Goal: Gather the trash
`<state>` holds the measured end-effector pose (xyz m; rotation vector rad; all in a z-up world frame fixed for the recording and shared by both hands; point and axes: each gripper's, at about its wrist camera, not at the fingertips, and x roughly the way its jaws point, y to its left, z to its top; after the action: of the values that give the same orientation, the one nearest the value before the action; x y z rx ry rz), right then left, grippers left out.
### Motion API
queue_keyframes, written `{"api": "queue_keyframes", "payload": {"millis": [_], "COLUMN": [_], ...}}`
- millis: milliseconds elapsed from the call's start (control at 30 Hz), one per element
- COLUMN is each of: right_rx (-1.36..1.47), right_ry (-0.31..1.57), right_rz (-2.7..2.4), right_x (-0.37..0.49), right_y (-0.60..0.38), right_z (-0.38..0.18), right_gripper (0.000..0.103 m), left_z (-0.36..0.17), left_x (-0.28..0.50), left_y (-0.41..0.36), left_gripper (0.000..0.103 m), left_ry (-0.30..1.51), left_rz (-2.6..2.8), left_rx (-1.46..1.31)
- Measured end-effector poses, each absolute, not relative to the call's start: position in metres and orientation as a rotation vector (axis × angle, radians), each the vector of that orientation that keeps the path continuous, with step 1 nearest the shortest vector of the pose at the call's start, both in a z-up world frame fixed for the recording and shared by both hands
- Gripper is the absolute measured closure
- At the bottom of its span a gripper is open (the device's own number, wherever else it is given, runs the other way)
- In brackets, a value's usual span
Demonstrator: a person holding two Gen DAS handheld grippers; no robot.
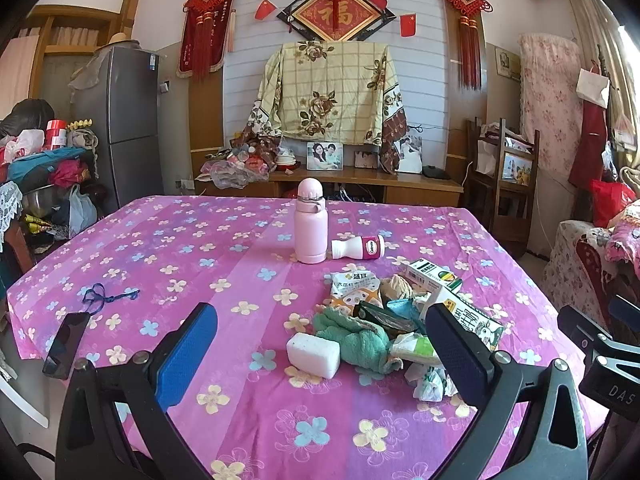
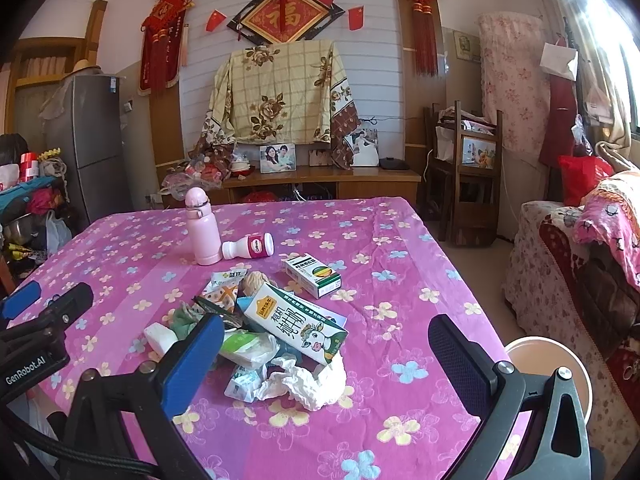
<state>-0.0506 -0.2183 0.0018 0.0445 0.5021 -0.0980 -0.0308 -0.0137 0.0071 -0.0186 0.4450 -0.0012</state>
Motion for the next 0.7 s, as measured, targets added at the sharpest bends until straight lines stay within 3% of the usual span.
{"api": "queue_keyframes", "payload": {"millis": [700], "right_rx": [0.025], "right_ry": [0.538], "right_rz": [-0.091], "right_x": [-0.045], "right_y": [-0.214], "right_z": [-0.009], "right_gripper": [0.000], "left_z": [-0.004], "left_x": [-0.022], "left_y": [-0.010], "left_gripper": [0.000], "left_ry": [0.485], "left_rz": [0.002], "left_rx": [-0.031]}}
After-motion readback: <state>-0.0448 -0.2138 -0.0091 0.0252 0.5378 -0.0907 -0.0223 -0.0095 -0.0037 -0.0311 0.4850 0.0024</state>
